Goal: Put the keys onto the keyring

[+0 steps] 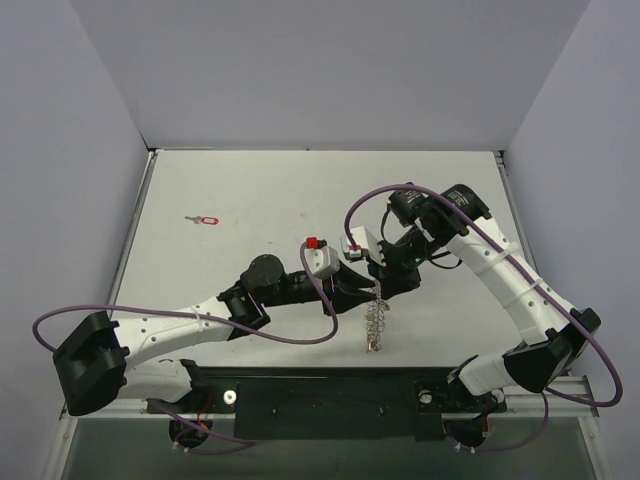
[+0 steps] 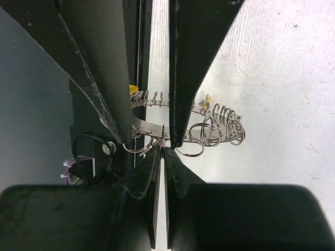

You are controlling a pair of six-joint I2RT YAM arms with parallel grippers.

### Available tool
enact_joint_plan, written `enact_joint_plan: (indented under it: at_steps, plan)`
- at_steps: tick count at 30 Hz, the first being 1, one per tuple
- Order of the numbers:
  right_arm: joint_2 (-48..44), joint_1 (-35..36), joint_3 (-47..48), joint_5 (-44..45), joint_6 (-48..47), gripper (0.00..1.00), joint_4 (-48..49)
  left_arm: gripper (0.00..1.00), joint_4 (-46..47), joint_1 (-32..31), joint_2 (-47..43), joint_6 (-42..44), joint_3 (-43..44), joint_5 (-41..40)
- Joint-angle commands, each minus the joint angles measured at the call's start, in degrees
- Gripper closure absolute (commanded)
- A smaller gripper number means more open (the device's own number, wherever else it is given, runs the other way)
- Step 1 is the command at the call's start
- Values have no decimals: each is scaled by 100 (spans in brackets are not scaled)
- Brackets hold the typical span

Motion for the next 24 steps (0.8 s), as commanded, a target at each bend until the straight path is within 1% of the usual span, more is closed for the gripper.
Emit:
enact_joint_plan:
  at_steps: [1, 6, 14, 24]
  plan:
    - [14, 7, 143, -77, 76, 100, -500, 60, 752, -26, 122, -330, -15, -163]
    - [5, -37, 169, -182, 85, 100, -491, 61, 770, -26, 218, -330, -94, -260]
    - [13, -107, 187, -332, 85, 100, -491, 62, 884, -26, 368, -400, -94, -172]
    - [22, -125, 187, -411, 85, 100, -491, 67, 884, -17, 509, -409, -32, -58]
